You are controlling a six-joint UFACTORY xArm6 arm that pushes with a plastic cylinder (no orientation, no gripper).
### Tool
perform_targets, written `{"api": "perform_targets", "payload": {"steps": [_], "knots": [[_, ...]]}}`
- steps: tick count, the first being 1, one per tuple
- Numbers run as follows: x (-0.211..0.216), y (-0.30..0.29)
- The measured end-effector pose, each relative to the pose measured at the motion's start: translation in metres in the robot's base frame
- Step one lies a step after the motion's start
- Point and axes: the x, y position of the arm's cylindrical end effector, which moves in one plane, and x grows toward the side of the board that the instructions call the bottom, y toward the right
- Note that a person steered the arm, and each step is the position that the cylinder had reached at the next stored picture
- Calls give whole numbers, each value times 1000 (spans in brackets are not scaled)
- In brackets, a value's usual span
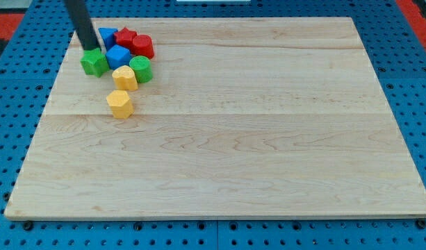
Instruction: Move the blue cube along with the green circle to the center
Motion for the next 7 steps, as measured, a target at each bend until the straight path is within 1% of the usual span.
{"api": "perform_targets", "payload": {"steps": [1, 2, 6, 7], "knots": [[-27, -58], [-30, -85], [-34, -78], [-25, -52]]}}
